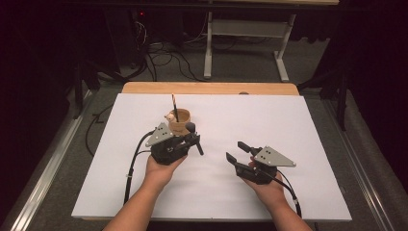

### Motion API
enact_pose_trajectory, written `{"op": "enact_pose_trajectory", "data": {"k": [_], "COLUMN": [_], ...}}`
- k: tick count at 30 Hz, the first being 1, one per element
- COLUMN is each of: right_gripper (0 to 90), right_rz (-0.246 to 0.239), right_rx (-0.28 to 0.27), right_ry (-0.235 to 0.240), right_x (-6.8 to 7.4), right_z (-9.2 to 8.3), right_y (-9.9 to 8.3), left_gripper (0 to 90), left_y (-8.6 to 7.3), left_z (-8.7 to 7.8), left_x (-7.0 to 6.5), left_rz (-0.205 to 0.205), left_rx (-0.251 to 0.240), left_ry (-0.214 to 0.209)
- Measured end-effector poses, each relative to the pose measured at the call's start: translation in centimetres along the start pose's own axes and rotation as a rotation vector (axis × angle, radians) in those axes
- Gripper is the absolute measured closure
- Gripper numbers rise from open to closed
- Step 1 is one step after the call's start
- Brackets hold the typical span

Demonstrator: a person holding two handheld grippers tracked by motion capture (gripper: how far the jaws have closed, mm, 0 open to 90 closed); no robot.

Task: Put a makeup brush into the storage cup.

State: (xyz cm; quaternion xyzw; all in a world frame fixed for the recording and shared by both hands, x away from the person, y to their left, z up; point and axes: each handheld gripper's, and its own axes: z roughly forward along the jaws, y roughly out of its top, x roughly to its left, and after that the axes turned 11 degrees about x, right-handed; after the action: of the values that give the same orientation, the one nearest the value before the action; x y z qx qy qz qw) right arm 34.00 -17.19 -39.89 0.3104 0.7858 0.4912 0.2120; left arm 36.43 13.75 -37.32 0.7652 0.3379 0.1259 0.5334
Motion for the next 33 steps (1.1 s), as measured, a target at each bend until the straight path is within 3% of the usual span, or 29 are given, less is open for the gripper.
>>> {"op": "enact_pose_trajectory", "data": {"k": [19, 33], "right_gripper": [21.8, 7.2], "right_rz": [0.034, 0.044], "right_rx": [0.011, 0.022], "right_ry": [0.016, 0.005], "right_x": [-1.0, -1.4], "right_z": [-0.5, -0.5], "right_y": [-0.1, -0.2], "left_gripper": [77.8, 77.8], "left_y": [-0.3, -0.2], "left_z": [-2.0, -3.2], "left_x": [2.3, 3.2], "left_rz": [-0.033, -0.061], "left_rx": [0.006, -0.018], "left_ry": [0.1, 0.142]}}
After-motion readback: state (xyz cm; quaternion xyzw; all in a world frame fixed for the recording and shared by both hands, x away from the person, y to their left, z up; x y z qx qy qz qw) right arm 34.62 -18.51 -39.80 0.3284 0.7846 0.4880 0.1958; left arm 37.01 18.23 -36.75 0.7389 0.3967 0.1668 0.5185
